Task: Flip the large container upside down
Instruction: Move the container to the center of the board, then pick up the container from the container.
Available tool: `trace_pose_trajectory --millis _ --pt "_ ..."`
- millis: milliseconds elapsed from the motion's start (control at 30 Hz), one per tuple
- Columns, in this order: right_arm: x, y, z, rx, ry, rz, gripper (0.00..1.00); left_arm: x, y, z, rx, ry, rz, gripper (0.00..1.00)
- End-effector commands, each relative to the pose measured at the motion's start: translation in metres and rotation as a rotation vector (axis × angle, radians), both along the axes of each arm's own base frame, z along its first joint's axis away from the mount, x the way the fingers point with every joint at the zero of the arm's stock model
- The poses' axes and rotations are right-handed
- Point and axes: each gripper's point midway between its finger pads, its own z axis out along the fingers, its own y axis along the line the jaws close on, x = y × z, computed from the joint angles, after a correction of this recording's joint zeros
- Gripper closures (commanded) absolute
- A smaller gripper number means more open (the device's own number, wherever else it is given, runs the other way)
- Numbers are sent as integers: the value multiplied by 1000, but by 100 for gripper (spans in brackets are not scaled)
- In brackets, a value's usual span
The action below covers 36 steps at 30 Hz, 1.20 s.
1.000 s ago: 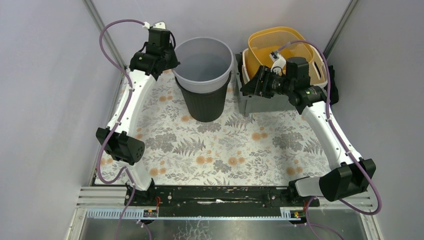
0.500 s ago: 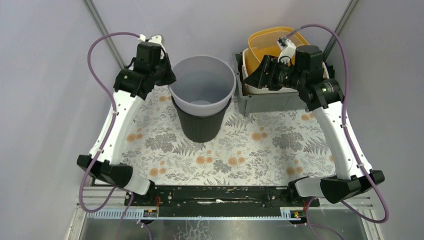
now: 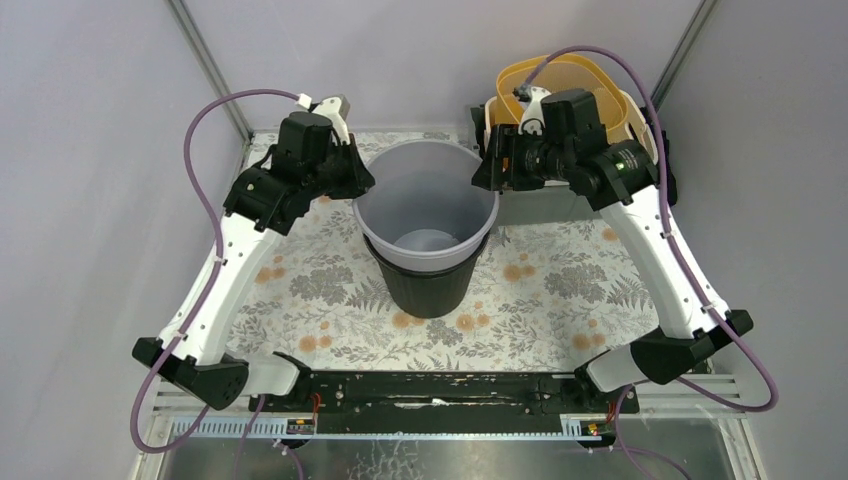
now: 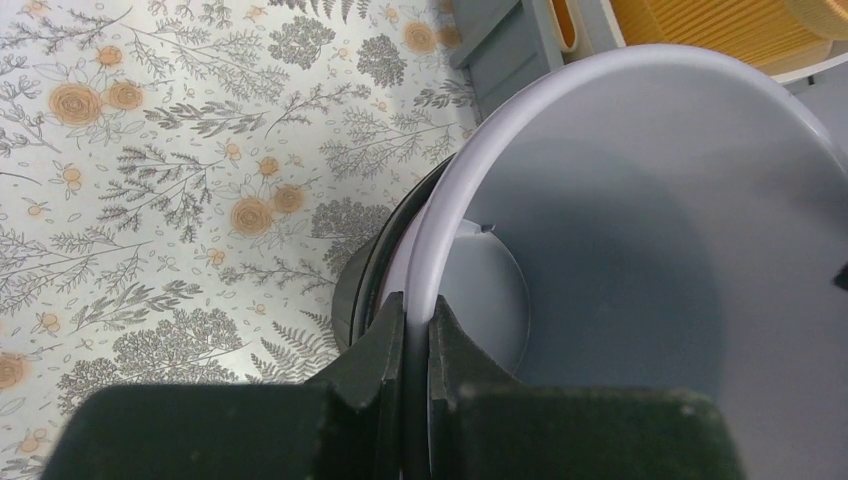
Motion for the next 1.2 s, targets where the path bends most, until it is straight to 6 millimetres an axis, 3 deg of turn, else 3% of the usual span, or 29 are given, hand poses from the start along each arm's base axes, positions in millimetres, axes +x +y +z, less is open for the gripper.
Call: trace_pose_trajectory --millis 0,233,500,833,1167 --pt "-7 -13 9 -77 -42 -50 34 6 -16 73 -185 -223 -14 100" --pt "-14 -14 28 -53 -80 -50 34 2 -15 92 -192 -270 -25 100" --pt "-23 -5 32 -51 -72 -1 34 4 -18 89 -174 -266 -45 100" --pt "-28 -8 36 -52 -94 -5 34 12 -21 85 -157 -270 -59 100" --pt "-36 -4 54 23 -171 30 32 12 -26 90 -178 -284 -74 100"
